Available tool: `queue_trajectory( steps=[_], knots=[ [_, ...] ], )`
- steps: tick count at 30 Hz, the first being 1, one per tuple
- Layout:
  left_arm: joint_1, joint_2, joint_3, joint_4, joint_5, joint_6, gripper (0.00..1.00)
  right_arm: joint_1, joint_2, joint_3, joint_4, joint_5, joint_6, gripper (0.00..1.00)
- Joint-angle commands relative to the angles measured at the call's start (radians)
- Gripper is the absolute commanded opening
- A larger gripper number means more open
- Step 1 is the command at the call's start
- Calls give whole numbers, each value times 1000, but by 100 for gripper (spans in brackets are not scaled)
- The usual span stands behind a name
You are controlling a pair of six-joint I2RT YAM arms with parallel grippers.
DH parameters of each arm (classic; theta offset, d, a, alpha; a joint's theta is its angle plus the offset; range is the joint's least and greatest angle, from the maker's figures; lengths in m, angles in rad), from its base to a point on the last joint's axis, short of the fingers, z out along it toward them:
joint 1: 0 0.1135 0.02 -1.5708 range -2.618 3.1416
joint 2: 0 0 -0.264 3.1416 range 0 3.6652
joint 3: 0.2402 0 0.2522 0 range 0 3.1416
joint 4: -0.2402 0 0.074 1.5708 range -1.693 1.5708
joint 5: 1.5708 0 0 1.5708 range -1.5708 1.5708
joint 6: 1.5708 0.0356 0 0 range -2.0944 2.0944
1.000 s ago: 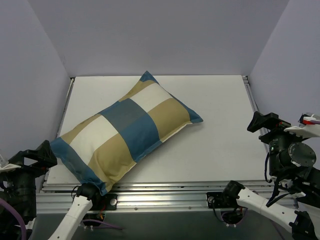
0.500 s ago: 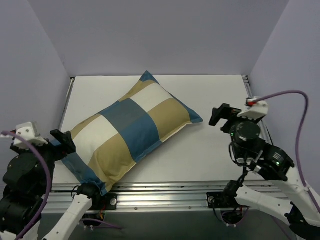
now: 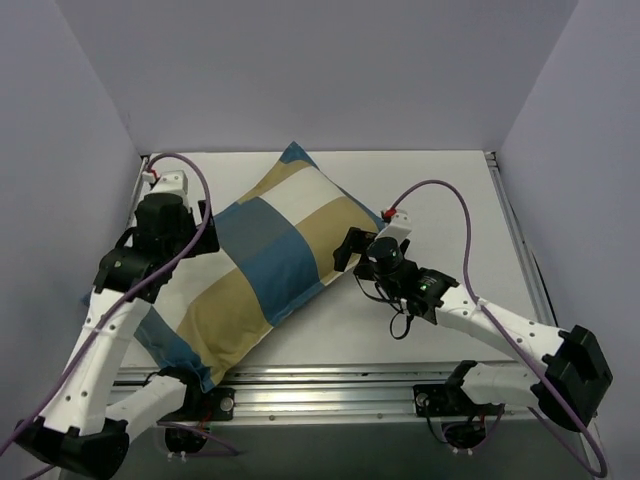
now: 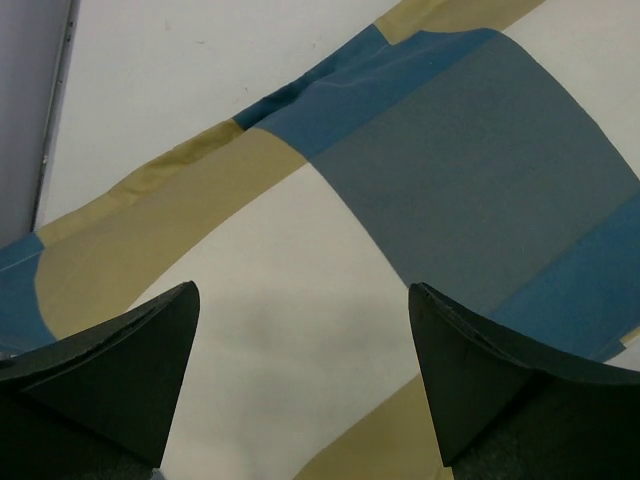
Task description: Remove the pillowcase from the pillow
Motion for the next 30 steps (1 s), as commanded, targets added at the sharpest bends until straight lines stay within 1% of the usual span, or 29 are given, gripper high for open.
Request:
queue_trajectory(
  steps=[1,2,3,5,9,13,15,17,18,19,20,21,22,23,25,26,28,29,30],
  knots=[
    [23,97,-3,121,37,4,94,-17,67,-52,244,-136,97,100],
    [40,154,-6,132,49,7,94,-19,85,-60,262,-153,104,100],
    [45,180,-17,137,66,5,94,-19,122,-72,308,-167,109,100],
    [55,243,-38,153,69,-4,94,-20,161,-80,344,-202,120,100],
    [58,321,-109,183,113,-19,94,-22,262,-94,480,-262,141,100],
    [51,430,-115,170,228,-19,94,-20,423,-65,613,-330,120,100],
    [36,508,-106,148,265,-10,94,-22,504,-52,701,-402,106,100],
    [20,577,-90,128,308,-12,94,-22,546,-40,753,-445,94,95],
    [12,597,-87,126,324,-12,94,-22,581,-40,805,-481,89,89],
    [-7,614,-83,124,328,-12,94,-25,593,-40,828,-503,82,71],
    [-20,643,-72,121,365,-22,94,-29,602,-37,839,-521,74,59],
    [-30,656,-66,123,373,-32,94,-46,609,-39,845,-547,72,45],
    [-59,665,-63,143,380,-42,94,-58,604,-45,844,-549,72,23],
    [-76,679,-66,163,402,-74,94,-74,593,-63,842,-552,74,14],
    [-130,712,-70,231,440,-126,94,-136,541,-83,824,-555,66,0],
    [-153,725,-70,255,449,-146,94,-159,517,-89,804,-554,57,0],
    [-194,760,-35,302,460,-180,95,-228,428,-88,706,-534,13,0],
    [-236,798,-14,315,466,-205,94,-248,393,-80,662,-517,-10,0],
    [-253,820,40,327,478,-214,95,-265,320,-66,550,-496,-36,0]
  ],
)
